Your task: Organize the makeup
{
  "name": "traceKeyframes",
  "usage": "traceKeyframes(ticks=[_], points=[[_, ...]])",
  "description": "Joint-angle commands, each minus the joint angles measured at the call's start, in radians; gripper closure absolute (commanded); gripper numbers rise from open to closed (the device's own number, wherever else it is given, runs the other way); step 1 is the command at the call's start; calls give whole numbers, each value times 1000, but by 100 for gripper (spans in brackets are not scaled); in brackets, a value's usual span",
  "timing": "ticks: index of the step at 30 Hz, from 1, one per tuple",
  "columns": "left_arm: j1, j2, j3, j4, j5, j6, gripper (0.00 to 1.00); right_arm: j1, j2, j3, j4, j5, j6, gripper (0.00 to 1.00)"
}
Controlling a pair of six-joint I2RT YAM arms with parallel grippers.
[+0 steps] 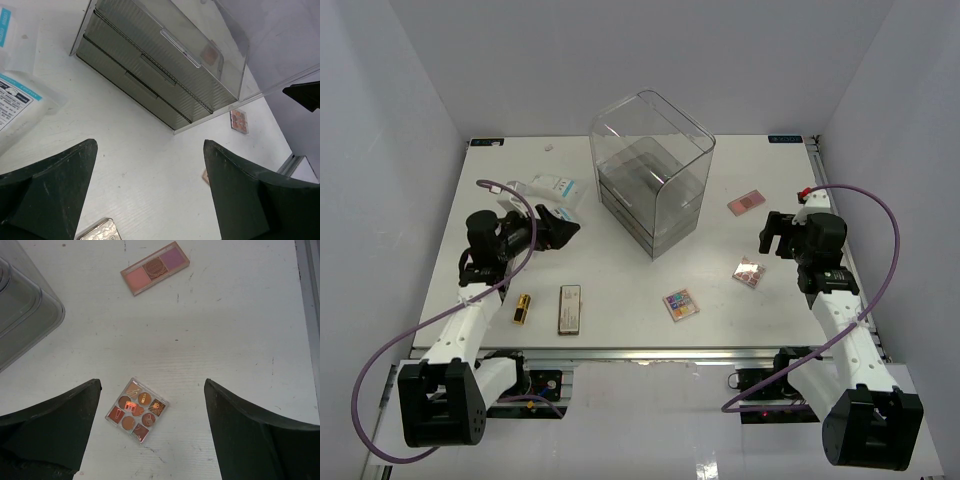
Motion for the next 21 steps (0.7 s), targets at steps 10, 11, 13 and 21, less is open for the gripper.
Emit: traceKeyframes(ticks=[10, 11, 13, 21], points=[[-28, 107, -40, 312, 50, -433, 2, 1, -101, -60, -24, -559, -396, 10], [-50, 122, -26, 313, 32, -448, 2, 1, -103, -68, -24, -600, -410, 10], [-89, 154, 9, 290, -18, -458, 3, 1, -102, -73, -36, -646, -440, 10], [-192, 307, 103, 329, -191, -568, 11, 1, -133, -53, -146, -771, -635, 10]])
